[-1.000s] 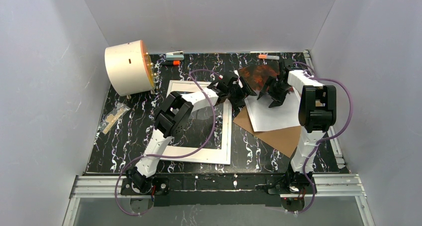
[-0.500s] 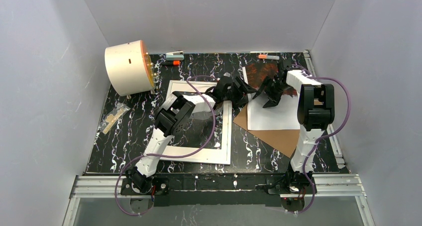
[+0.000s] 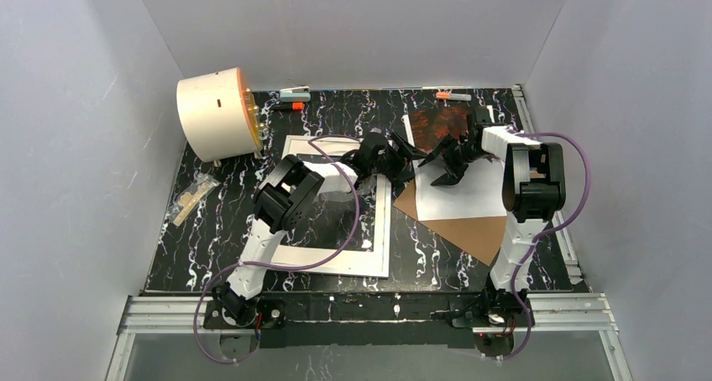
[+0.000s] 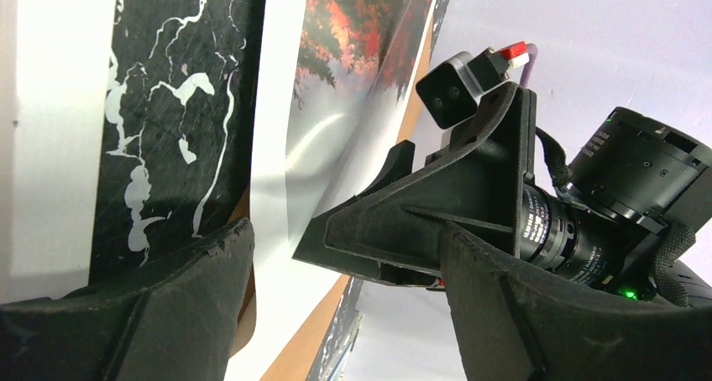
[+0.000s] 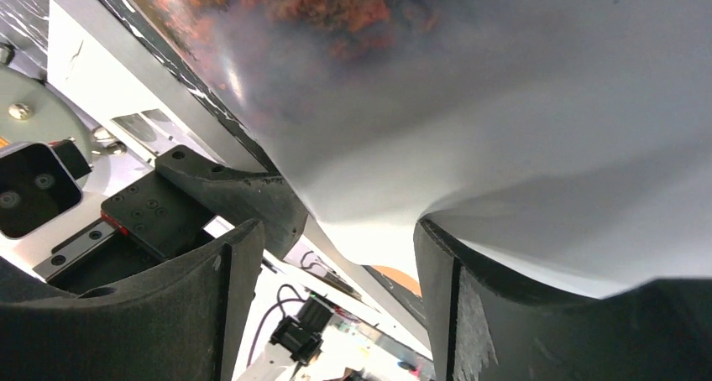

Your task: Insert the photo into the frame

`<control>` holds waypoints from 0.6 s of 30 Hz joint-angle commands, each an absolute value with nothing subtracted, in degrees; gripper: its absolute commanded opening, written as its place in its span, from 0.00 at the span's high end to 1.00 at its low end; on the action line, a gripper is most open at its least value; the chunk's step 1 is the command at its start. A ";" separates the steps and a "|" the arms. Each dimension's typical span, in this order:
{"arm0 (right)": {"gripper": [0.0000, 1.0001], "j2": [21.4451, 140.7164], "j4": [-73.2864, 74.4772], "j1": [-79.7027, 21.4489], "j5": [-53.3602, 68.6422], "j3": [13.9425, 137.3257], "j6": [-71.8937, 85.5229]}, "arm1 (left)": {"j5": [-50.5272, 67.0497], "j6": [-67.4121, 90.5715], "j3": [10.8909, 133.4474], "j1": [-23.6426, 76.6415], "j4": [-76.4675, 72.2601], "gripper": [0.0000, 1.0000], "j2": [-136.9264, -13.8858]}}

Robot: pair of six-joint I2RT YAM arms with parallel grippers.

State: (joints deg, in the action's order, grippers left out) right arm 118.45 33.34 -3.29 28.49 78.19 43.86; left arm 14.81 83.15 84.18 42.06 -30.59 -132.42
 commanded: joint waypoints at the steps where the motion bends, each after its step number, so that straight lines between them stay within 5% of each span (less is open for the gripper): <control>1: 0.24 126.86 31.78 -7.17 20.95 70.87 46.34 | 19.58 82.35 81.96 44.05 -22.62 0.23 -129.69; 18: 0.25 126.28 29.43 -7.34 19.22 68.02 51.04 | 17.25 79.12 80.49 48.17 -14.83 0.23 -128.39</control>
